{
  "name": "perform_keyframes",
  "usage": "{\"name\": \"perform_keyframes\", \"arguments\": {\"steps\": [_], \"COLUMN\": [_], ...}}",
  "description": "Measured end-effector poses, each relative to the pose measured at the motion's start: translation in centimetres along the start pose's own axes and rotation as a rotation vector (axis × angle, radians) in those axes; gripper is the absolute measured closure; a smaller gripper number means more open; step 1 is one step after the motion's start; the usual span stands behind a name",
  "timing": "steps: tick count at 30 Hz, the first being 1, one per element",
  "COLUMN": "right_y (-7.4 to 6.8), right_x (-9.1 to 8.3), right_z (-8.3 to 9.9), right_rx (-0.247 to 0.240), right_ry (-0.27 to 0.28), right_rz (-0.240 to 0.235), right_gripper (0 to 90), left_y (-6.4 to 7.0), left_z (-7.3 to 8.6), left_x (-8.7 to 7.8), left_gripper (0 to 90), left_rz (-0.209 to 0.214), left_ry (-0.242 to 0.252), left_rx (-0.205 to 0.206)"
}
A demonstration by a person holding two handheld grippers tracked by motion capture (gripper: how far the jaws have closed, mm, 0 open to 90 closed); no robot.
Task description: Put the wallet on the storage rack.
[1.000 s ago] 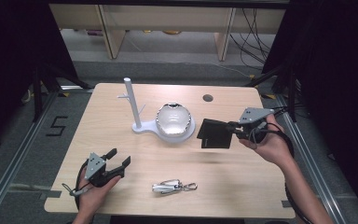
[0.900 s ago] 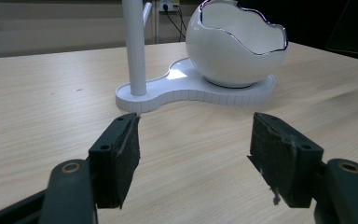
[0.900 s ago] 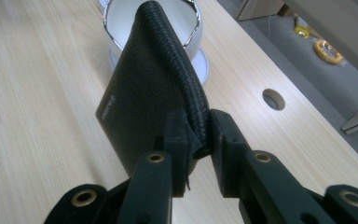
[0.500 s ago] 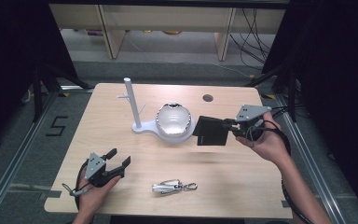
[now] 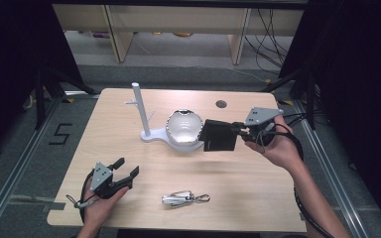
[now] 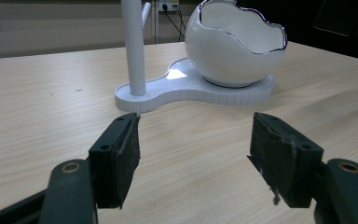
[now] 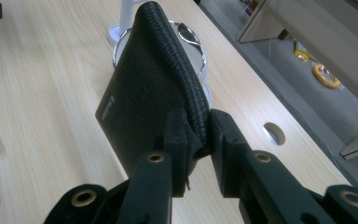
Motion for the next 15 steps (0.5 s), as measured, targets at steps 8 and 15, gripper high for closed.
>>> {"name": "perform_keyframes", "arguments": {"steps": [8, 15], "right_y": [-0.2, -0.4], "right_x": [0.5, 0.9], "right_z": [-1.0, -1.8], "right_rx": [-0.010, -0.002], "right_ry": [0.012, 0.023], "right_rz": [-0.009, -0.012], "right_gripper": [78.6, 78.6], "left_y": [0.0, 0.0], "left_z": [0.0, 0.0], "left_x": [0.0, 0.0], "left_gripper": [32.7, 32.8], "left_rz": [-0.001, 0.001], "left_ry": [-0.002, 0.000], "left_rx": [0.002, 0.002]}}
Point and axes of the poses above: each handheld gripper's, and its own axes: x roughly forward along the jaws, z roughly out of its underside, y roughly to its right, the point moved 1 cm from there along x, roughly forward along the jaws, and after that the axes turned 11 degrees about x, right-handed, at the moved point
